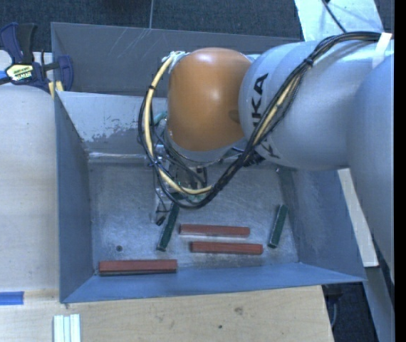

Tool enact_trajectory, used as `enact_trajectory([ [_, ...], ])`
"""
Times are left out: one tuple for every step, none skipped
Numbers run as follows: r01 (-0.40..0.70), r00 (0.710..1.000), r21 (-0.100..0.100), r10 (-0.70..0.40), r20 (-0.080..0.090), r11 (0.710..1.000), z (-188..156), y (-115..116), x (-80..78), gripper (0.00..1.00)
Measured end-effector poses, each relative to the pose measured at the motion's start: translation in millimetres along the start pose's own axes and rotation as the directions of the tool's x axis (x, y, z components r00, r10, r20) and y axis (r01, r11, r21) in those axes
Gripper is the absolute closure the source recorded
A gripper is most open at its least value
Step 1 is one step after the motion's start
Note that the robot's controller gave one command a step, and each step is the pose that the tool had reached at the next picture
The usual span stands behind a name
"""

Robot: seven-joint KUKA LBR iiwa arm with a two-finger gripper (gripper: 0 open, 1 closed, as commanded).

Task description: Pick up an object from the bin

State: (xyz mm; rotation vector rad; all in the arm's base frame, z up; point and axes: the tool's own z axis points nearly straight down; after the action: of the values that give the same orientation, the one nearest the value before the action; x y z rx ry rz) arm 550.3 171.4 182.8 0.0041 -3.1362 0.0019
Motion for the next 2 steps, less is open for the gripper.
enact_trajectory([
  [-0.18,0.984,0.0,0.18,0.004,0.984,20.2,-72.0,60.4,0.0],
  [-0.362,0.932,-0.005,0.362,0.005,0.932,113.8,-116.9,33.9,0.0],
])
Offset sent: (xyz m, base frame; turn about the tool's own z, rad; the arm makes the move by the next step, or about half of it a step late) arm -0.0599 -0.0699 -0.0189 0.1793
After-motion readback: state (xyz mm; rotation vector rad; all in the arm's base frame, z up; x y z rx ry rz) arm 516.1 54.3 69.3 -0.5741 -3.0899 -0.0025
